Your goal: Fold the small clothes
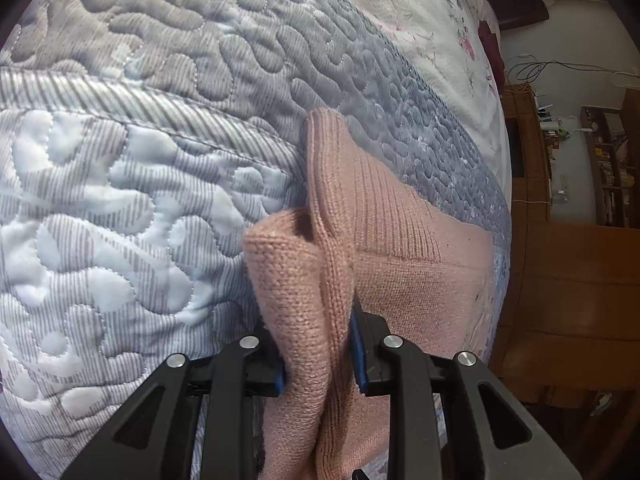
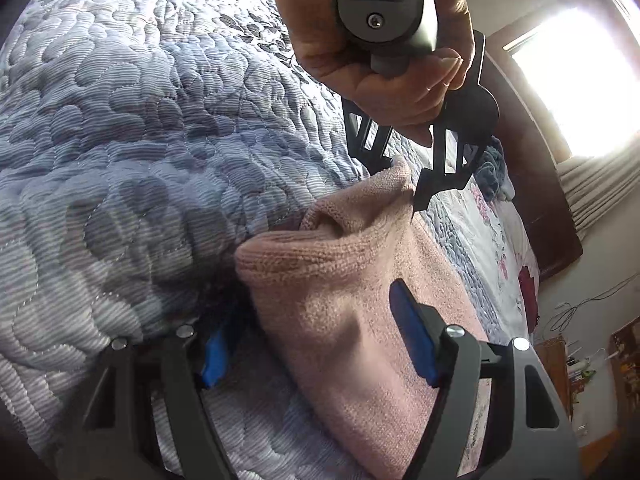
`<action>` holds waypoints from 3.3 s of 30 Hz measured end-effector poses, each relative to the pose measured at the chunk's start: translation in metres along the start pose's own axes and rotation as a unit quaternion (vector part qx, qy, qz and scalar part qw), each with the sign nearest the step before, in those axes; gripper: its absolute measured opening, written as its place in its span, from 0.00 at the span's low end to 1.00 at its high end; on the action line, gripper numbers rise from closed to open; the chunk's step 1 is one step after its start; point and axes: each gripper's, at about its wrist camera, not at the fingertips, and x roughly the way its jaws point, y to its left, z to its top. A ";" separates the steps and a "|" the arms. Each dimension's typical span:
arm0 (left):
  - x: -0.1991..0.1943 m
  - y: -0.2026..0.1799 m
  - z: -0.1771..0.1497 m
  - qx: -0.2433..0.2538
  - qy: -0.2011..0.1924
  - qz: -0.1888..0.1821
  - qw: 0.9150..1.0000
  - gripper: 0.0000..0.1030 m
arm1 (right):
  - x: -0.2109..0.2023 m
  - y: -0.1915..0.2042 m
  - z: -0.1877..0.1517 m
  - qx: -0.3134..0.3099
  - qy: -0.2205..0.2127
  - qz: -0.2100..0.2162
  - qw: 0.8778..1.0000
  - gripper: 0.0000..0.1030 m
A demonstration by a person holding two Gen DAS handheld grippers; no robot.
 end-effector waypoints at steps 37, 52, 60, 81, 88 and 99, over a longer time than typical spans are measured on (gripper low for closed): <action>-0.041 -0.263 -0.039 0.078 -0.047 0.148 0.985 0.22 | -0.133 -0.239 -0.111 0.464 -0.090 0.107 0.875 0.09; 0.068 -0.341 -0.051 0.126 -0.011 0.224 0.967 0.22 | -0.117 -0.263 -0.219 0.577 -0.092 0.123 0.802 0.08; 0.124 -0.367 -0.063 0.149 0.002 0.264 0.953 0.22 | -0.106 -0.265 -0.275 0.628 -0.094 0.127 0.762 0.08; 0.212 -0.411 -0.101 0.161 -0.076 0.378 0.908 0.22 | -0.080 -0.271 -0.349 0.668 -0.027 0.189 0.719 0.08; 0.228 -0.416 -0.112 0.161 -0.112 0.399 0.896 0.22 | -0.072 -0.271 -0.368 0.683 -0.012 0.211 0.700 0.08; 0.237 -0.431 -0.135 0.190 -0.154 0.403 0.882 0.22 | -0.071 -0.268 -0.381 0.693 -0.001 0.225 0.684 0.08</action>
